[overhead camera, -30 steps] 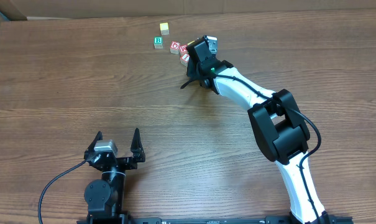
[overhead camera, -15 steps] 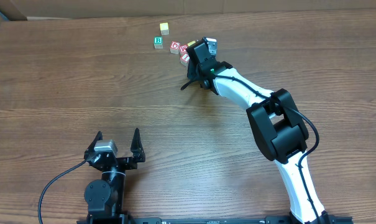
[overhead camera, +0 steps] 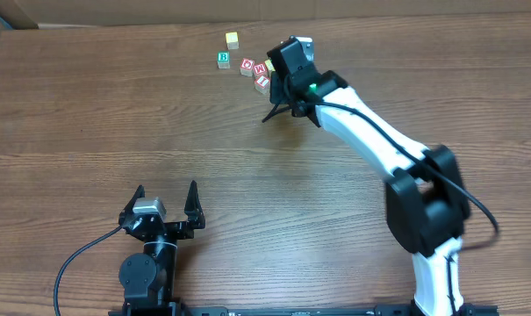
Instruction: Flip 4 blocks
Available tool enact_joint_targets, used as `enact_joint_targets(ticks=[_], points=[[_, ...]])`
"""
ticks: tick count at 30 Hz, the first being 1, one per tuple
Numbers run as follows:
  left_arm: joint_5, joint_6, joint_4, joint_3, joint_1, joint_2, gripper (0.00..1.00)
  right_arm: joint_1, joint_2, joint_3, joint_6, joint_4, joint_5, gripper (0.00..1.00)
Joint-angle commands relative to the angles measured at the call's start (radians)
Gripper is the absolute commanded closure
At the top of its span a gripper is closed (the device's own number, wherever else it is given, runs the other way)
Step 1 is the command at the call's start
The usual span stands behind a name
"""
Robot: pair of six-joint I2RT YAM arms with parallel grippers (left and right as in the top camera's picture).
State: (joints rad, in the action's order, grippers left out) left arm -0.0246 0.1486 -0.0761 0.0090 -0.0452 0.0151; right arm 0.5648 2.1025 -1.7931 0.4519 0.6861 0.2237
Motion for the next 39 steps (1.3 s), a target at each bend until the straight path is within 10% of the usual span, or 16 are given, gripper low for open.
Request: enact_joint_targets(ticks=[1,12,20,29,39], points=[[0.006,-0.022,-0.002,-0.004,0.005,-0.010,0.00,0.034,-0.125,-0.002,-0.007,0.100,-0.028,0.76],[0.006,-0.021,-0.002,-0.004,0.005,-0.010,0.00,0.082,-0.195,0.060,0.116,0.607,-0.272,0.79],[0.006,-0.022,-0.002,-0.004,0.005,-0.010,0.00,0.114,-0.194,0.272,0.155,0.441,-0.270,0.73],[0.006,-0.022,-0.002,-0.004,0.005,-0.010,0.00,0.114,-0.194,0.472,0.171,0.169,-0.271,0.21],[0.006,-0.022,-0.002,-0.004,0.005,-0.010,0.00,0.114,-0.194,0.478,0.171,0.130,-0.091,0.16]])
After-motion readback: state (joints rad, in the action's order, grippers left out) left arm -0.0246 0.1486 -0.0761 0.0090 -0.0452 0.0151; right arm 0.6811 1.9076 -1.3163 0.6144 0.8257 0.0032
